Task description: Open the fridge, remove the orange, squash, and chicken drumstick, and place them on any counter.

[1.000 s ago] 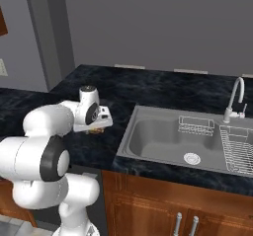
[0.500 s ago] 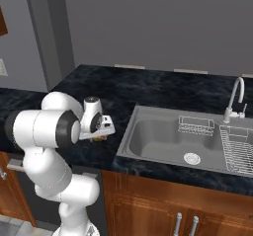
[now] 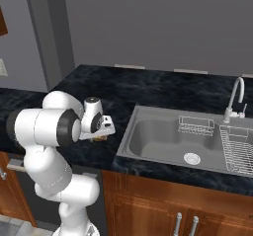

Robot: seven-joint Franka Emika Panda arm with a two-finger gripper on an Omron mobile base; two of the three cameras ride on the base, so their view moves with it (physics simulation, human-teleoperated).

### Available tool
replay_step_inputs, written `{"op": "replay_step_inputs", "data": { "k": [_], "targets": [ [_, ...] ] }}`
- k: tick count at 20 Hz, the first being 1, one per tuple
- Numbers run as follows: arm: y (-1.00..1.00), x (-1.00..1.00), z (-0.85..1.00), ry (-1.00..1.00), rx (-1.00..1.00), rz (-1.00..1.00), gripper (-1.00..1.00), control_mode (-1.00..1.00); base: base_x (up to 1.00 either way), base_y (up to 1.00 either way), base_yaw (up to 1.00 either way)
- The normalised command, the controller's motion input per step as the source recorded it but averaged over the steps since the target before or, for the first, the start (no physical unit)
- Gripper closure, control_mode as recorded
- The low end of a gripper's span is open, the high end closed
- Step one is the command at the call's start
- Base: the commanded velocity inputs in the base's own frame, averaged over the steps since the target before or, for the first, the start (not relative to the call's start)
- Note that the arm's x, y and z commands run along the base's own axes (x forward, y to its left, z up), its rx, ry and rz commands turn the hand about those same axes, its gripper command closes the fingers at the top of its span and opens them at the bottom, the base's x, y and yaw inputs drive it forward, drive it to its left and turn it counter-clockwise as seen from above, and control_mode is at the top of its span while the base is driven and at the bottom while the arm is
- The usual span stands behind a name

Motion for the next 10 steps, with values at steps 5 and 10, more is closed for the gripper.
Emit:
{"op": "replay_step_inputs", "data": {
  "k": [5,10],
  "targets": [
    [-0.04,0.00,0.09,-0.02,0.04,0.00,-1.00,-1.00,0.00,0.00,0.00],
    [-0.08,0.00,0.45,0.00,0.07,-0.04,-1.00,-1.00,0.00,0.00,0.00]
  ]
}}
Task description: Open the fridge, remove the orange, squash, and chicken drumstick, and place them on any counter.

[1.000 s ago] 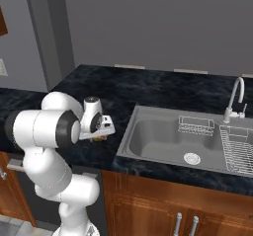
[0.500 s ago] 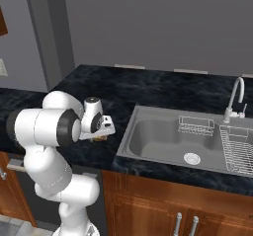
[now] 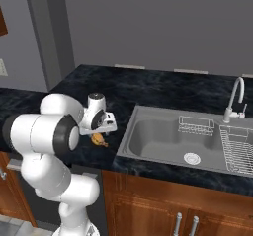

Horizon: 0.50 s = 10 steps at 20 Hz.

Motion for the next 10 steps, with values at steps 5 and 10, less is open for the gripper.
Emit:
{"op": "replay_step_inputs", "data": {
  "k": [5,10],
  "targets": [
    [-0.01,-0.06,0.89,-0.04,0.01,-0.01,-1.00,-1.00,0.00,0.00,0.00],
    [-0.05,-0.39,1.00,-0.01,0.05,-0.01,-1.00,-1.00,0.00,0.00,0.00]
  ]
}}
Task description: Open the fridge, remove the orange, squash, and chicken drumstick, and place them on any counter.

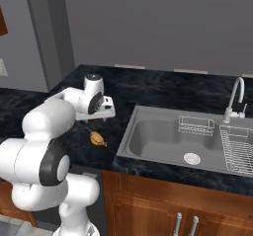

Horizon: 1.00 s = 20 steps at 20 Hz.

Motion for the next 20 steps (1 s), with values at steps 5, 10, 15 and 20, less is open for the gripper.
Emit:
{"op": "replay_step_inputs", "data": {
  "k": [5,10,15,20],
  "targets": [
    [-0.10,-0.74,1.00,0.00,0.11,-0.05,-1.00,-1.00,0.00,0.00,0.00],
    [-0.10,-0.98,1.00,0.00,0.07,-0.08,-1.00,-1.00,0.00,0.00,0.00],
    [0.00,-0.96,0.92,-0.14,0.00,-0.08,-1.00,-1.00,0.00,0.00,0.00],
    [0.07,-0.76,0.58,-0.24,0.00,-0.10,-1.00,-1.00,0.00,0.00,0.00]
  ]
}}
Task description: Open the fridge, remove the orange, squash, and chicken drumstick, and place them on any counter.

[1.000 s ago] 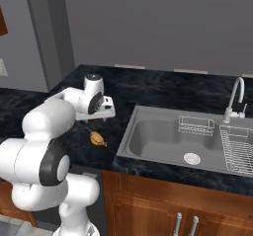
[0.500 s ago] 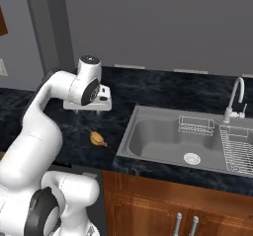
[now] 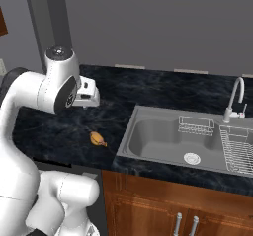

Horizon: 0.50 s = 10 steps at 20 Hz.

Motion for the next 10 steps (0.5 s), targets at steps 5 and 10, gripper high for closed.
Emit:
{"op": "replay_step_inputs", "data": {
  "k": [5,10],
  "targets": [
    [0.05,-0.59,0.30,-0.19,0.00,-0.12,-1.00,-1.00,0.00,0.00,0.00],
    [0.00,-0.34,0.13,-0.06,0.00,-0.08,-1.00,-1.00,0.00,0.00,0.00]
  ]
}}
